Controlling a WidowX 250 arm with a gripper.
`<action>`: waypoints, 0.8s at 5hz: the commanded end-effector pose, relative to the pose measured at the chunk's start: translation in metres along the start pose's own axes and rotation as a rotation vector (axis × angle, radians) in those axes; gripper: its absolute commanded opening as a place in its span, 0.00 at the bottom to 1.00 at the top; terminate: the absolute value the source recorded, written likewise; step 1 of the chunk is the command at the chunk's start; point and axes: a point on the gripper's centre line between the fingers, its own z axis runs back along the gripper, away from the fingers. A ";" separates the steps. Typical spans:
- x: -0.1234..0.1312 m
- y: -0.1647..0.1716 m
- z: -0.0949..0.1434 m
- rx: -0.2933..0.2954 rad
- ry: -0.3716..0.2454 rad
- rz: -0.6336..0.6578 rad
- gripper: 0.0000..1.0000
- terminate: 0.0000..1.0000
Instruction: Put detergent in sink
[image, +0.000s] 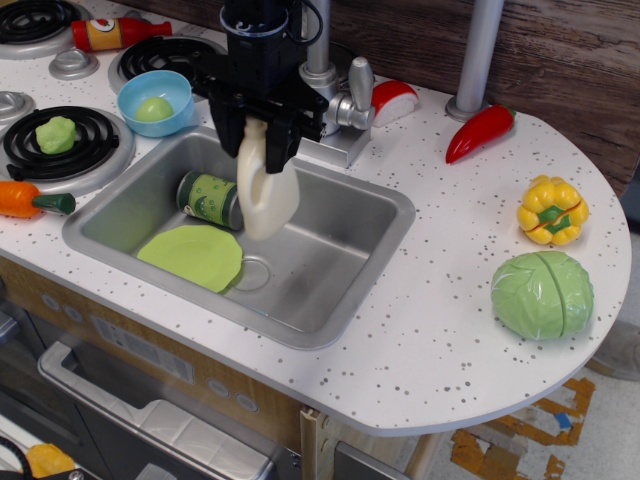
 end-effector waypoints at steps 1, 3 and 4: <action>0.003 0.005 -0.030 0.009 -0.094 -0.060 0.00 0.00; 0.010 0.000 -0.052 0.009 -0.084 -0.184 0.00 0.00; 0.012 -0.004 -0.057 0.022 -0.070 -0.169 0.00 0.00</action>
